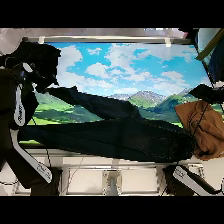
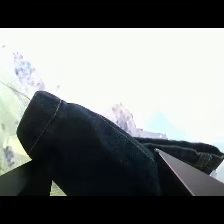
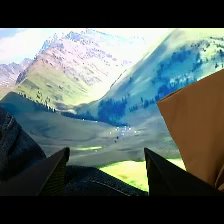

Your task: Fold the clothes and pants, and hang the long-sleeved shirts on hangers.

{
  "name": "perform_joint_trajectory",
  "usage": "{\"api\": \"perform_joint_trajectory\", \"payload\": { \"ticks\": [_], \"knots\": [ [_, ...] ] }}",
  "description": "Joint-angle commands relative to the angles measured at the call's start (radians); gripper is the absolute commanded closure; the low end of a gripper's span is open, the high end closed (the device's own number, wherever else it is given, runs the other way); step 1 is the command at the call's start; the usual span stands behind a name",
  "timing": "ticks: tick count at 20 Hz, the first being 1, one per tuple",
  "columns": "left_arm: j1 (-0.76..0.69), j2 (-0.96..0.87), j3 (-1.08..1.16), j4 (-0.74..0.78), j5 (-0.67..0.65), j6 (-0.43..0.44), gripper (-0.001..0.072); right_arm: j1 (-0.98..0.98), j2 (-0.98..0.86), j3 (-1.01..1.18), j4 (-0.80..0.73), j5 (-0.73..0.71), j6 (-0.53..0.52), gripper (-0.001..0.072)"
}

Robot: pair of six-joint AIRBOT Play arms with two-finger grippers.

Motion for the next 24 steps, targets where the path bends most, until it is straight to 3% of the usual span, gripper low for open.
{"api": "perform_joint_trajectory", "payload": {
  "ticks": [1, 2, 3, 4, 5, 6, 10, 14, 17, 20, 24],
  "knots": [
    [0.001, -0.016, 0.004, -0.031, 0.003, -0.067, 0.0066, 0.001, -0.001, 0.001, -0.002, -0.002, 0.000, 0.0191],
    [0.001, -0.017, 0.004, -0.050, 0.001, -0.066, 0.0223, 0.001, 0.000, 0.001, -0.002, -0.001, 0.000, 0.0191],
    [0.002, -0.017, 0.004, -0.065, 0.000, -0.049, 0.0504, 0.001, 0.000, 0.001, -0.002, -0.002, 0.000, 0.0191],
    [0.002, -0.017, 0.004, -0.088, -0.005, 0.021, 0.0674, 0.001, 0.000, 0.001, -0.003, -0.001, 0.000, 0.0191],
    [0.002, -0.016, 0.004, -0.117, -0.018, 0.108, 0.0684, 0.001, 0.000, 0.001, -0.007, 0.002, 0.000, 0.0191],
    [0.003, -0.013, 0.005, -0.120, -0.026, 0.143, 0.0684, 0.000, 0.000, 0.002, -0.027, 0.011, 0.000, 0.0191],
    [0.050, 0.063, 0.006, -0.058, -0.016, 0.143, 0.0684, -0.005, -0.002, -0.005, -0.204, 0.135, 0.009, 0.0191],
    [0.111, 0.213, 0.006, 0.103, -0.016, 0.148, 0.0684, -0.053, -0.055, -0.140, -0.156, 0.179, 0.031, 0.0190],
    [0.138, 0.297, 0.005, 0.109, -0.018, 0.206, 0.0685, -0.060, -0.154, -0.231, -0.171, 0.261, 0.030, 0.0188],
    [0.148, 0.334, 0.005, 0.109, -0.019, 0.223, 0.0684, -0.057, -0.229, -0.257, -0.098, 0.160, 0.028, 0.0188],
    [0.142, 0.333, 0.003, 0.106, -0.026, 0.223, 0.0685, -0.057, -0.282, -0.255, 0.039, -0.085, 0.021, 0.0188]
  ]
}}
